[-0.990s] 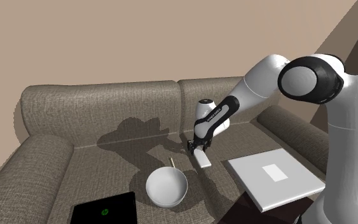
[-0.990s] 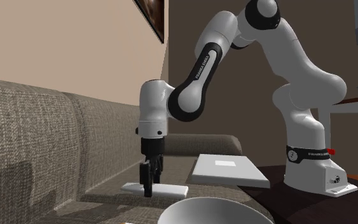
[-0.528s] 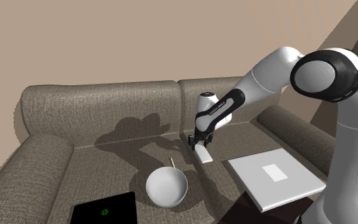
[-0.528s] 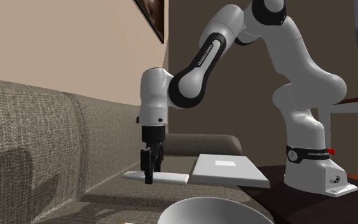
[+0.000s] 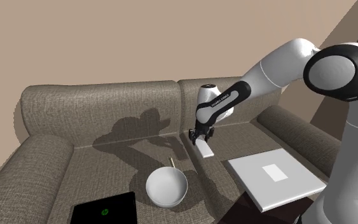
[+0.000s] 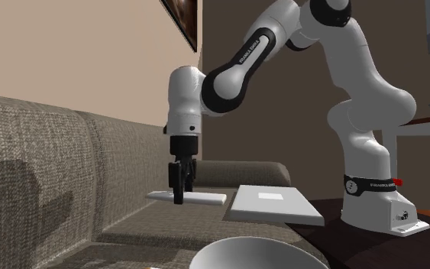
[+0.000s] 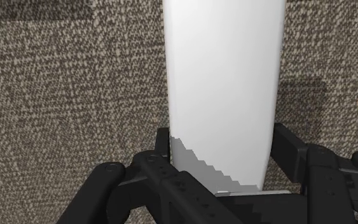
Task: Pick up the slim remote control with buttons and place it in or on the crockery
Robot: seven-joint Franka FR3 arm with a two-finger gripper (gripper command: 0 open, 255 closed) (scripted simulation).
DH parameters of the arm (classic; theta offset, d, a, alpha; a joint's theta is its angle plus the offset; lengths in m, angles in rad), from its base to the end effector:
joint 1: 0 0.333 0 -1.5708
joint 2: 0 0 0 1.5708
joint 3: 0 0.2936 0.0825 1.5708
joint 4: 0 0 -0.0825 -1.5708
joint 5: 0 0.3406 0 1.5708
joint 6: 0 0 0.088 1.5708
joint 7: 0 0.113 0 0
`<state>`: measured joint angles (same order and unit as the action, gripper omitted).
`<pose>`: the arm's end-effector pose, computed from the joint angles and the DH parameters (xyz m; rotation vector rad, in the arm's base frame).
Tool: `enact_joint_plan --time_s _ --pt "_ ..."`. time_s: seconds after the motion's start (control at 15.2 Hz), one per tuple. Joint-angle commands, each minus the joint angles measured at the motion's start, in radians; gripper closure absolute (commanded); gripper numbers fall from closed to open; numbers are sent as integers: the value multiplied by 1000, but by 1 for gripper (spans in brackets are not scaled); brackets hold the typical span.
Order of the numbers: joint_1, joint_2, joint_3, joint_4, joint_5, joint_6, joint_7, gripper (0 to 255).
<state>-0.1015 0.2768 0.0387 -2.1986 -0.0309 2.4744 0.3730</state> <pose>0.5218 -0.0329 0.2631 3.0665 -0.6424 0.0010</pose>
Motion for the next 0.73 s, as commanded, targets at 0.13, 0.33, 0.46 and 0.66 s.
enact_joint_plan --time_s 0.13,0.33,0.46,0.66 --pt "0 -41 2 9 3 -50 -2 255" --pt "-1 -70 2 16 6 -86 -4 255" --pt "-1 -88 3 23 7 -111 -5 255" --pt "-2 -111 3 32 9 -143 -7 255"
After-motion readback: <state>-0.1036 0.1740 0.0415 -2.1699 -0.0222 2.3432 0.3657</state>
